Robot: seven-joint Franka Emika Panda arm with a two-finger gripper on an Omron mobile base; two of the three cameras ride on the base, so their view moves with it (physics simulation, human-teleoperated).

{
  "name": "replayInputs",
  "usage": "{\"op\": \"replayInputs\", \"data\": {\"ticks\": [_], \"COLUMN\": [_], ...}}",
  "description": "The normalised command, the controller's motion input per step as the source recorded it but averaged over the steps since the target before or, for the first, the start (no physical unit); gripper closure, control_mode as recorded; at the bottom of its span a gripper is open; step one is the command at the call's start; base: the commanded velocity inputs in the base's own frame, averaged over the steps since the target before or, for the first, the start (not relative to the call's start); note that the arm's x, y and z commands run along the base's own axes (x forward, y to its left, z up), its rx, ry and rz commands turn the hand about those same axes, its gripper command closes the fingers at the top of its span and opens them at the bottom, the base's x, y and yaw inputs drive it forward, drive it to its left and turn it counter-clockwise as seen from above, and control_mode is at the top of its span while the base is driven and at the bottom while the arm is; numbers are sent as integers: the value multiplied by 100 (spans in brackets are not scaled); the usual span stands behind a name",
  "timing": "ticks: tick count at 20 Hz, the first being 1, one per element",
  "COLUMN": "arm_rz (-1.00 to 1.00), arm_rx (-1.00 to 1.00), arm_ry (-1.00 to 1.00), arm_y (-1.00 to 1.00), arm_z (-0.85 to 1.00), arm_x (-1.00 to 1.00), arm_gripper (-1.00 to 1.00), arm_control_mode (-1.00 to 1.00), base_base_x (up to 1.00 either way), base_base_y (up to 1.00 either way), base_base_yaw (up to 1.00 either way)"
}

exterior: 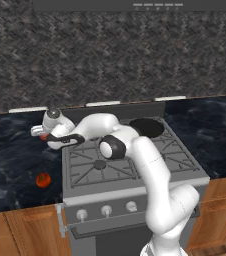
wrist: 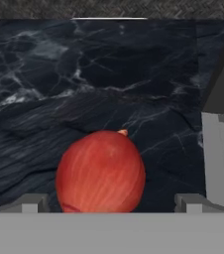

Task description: Place the pan on the rear right burner on the stove. Then place the tomato and the onion in the pan and turn on the rear right burner.

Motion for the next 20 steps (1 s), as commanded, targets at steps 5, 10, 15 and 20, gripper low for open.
{"op": "replayInputs", "data": {"ticks": [5, 10, 15, 20], "arm_rz": [0, 0, 0, 0], "arm_rx": [-1, 0, 0, 0], "arm_ry": [0, 0, 0, 1], "arm_y": [7, 9, 10, 13], "arm_z": [-13, -15, -17, -13], "arm_x": [17, 17, 6, 0], "arm_gripper": [-100, -100, -100, 100], "arm_control_mode": [-100, -100, -100, -100], "base_base_x": [0, 0, 0, 0], "base_base_y": [0, 0, 0, 0], "base_base_yaw": [0, 0, 0, 0]}}
